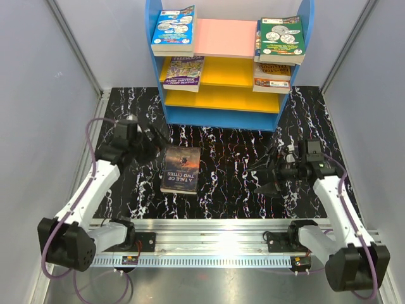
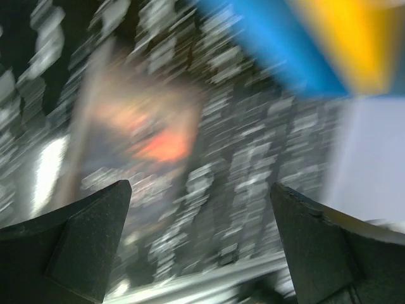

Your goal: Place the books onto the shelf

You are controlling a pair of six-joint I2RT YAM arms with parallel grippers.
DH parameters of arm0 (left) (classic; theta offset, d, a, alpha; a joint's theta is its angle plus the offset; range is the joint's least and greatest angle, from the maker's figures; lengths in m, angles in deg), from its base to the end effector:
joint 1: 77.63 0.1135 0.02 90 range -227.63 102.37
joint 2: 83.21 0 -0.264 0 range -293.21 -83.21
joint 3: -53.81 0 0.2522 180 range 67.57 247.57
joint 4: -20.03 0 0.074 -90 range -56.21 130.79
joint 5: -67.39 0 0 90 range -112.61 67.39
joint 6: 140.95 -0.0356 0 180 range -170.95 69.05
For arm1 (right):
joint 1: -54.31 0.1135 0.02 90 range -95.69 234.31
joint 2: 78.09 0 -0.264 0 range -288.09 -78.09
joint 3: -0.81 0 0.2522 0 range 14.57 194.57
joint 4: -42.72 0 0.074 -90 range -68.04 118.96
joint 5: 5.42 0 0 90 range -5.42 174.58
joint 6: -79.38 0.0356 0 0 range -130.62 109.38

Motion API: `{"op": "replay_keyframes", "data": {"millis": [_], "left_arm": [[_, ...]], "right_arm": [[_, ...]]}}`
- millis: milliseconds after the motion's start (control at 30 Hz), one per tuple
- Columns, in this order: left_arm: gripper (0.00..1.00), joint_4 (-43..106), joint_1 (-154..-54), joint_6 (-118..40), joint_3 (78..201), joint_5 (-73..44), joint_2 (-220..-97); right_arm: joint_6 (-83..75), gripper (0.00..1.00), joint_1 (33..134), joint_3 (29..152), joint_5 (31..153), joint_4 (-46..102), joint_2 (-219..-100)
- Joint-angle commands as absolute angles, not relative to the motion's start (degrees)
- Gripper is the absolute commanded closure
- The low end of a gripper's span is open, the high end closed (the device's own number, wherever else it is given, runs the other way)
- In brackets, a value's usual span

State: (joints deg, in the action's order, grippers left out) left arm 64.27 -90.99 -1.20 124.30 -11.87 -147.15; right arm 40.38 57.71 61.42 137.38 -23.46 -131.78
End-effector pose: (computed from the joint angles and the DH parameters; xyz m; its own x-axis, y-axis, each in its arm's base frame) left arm 0.2328 -0.0621 0.3128 -0.6671 -0.6123 -0.4243 -0.2146 0.7034 -0.6776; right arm 0.1609 0.0380 0.2745 -0.8837 0.4182 0.2104 0.3884 0.4042 0.8281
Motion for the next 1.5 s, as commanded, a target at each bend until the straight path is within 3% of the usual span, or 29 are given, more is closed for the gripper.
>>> {"op": "replay_keyframes", "data": {"millis": [0, 300, 767, 900, 933, 967, 1000, 1033, 1133, 1333, 1467], "left_arm": [[0.01, 71.8, -90.7, -10.8, 118.7, -12.5, -148.4], [0.01, 69.7, -91.1, -18.0, 114.5, -15.7, -157.6], [0.02, 55.4, -92.9, -20.7, 113.2, -9.9, -173.5], [0.23, 52.6, -93.2, -21.4, 112.2, -7.9, -176.5], [0.36, 51.8, -93.2, -21.4, 112.0, -7.2, -176.7], [0.4, 50.0, -93.2, -21.3, 111.5, -5.8, -177.5], [0.49, 49.5, -93.1, -21.0, 111.5, -5.2, -178.0], [0.68, 48.4, -93.2, -20.9, 111.9, -4.4, -178.5], [1.0, 48.1, -93.4, -20.6, 112.6, -3.4, -179.5], [1.0, 47.3, -93.4, -19.4, 113.1, 1.5, -175.9], [1.0, 42.7, -93.4, -13.8, 111.8, 11.4, -172.3]], "right_arm": [[42.4, 0.0, 59.1, 59.5, 135.2, -13.4, -135.2], [46.1, 0.0, 70.6, 66.8, 129.1, -3.3, -151.1], [44.9, 0.0, 70.9, 61.2, 127.7, -2.2, -153.9], [44.4, 0.0, 70.9, 60.2, 127.5, -2.2, -154.9], [44.2, 0.0, 70.8, 60.0, 127.4, -2.2, -155.1], [44.0, 0.0, 70.9, 60.0, 127.3, -2.2, -155.5], [43.7, 0.0, 70.8, 59.9, 127.1, -2.4, -155.9], [43.5, 0.0, 70.9, 59.8, 127.1, -2.2, -156.0], [43.3, 0.0, 70.9, 59.6, 127.2, -1.1, -157.5], [43.6, 0.0, 70.9, 57.2, 129.4, 7.9, -161.1], [44.0, 0.0, 71.0, 57.5, 130.3, 16.7, -167.7]]}}
